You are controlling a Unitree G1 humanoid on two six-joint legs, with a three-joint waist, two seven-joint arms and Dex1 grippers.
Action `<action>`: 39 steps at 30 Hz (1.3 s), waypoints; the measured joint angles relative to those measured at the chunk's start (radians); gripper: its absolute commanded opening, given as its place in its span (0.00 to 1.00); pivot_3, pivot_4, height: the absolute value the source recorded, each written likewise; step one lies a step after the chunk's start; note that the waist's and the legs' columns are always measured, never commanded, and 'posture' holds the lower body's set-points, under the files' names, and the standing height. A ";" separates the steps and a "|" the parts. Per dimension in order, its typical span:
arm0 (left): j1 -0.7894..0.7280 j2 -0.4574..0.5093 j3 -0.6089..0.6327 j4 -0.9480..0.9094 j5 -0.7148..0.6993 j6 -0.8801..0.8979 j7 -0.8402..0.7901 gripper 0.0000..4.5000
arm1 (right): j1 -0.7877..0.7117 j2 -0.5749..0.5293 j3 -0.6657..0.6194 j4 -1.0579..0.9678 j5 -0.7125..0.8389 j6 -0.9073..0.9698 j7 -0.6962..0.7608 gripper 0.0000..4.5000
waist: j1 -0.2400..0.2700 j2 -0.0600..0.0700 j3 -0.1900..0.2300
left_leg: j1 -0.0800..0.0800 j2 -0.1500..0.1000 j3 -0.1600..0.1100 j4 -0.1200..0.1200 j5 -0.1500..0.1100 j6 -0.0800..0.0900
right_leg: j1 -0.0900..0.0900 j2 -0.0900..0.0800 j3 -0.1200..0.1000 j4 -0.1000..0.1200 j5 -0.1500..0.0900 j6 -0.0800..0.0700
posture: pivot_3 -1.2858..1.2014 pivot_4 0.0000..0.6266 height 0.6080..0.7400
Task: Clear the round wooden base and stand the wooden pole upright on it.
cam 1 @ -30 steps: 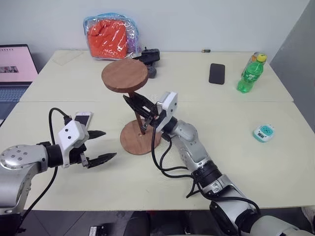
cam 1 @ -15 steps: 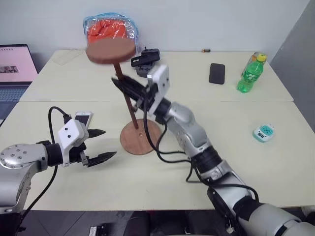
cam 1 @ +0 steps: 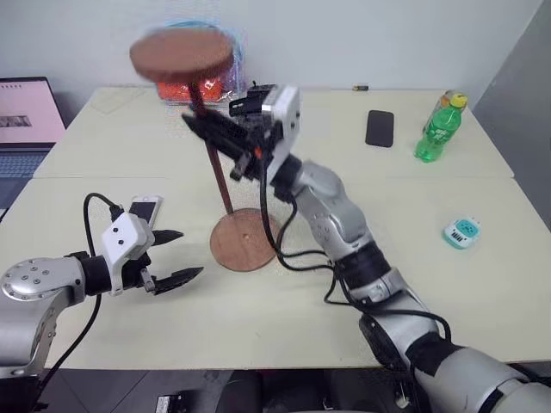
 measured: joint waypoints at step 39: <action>-0.046 0.012 -0.040 0.026 0.003 -0.044 -0.015 1.00 | 0.097 -0.002 0.019 0.173 -0.131 -0.266 0.022 0.05 | 0.000 0.000 0.000 | 0.000 -0.001 0.000 0.000 0.000 0.000 | 0.000 0.000 -0.001 0.000 0.000 0.000 | 0.52 0.24 1.00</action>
